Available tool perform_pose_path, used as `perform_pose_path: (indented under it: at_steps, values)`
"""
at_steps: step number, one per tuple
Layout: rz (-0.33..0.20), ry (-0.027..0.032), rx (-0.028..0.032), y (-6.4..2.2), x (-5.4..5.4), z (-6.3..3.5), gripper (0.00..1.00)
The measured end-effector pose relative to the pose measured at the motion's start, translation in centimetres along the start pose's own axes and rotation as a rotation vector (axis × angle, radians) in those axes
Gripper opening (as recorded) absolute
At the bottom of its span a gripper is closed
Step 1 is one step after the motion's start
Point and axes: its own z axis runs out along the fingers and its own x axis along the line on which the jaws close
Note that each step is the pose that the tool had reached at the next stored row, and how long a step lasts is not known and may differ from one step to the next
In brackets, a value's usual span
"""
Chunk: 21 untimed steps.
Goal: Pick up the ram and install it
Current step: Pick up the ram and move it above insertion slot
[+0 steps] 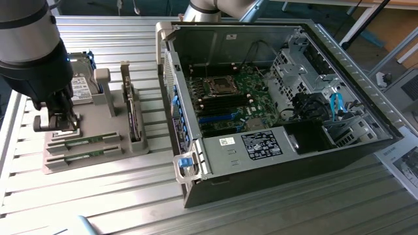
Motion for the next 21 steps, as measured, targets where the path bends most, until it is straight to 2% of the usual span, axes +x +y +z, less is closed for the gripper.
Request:
perform_pose_path:
  at_steps: [14, 21]
  values:
    - [0.0, 0.0, 0.0, -0.12, 0.3, 2.63, 0.25]
    - [0.0, 0.0, 0.0001, -0.2, 0.5, 4.27, 0.25]
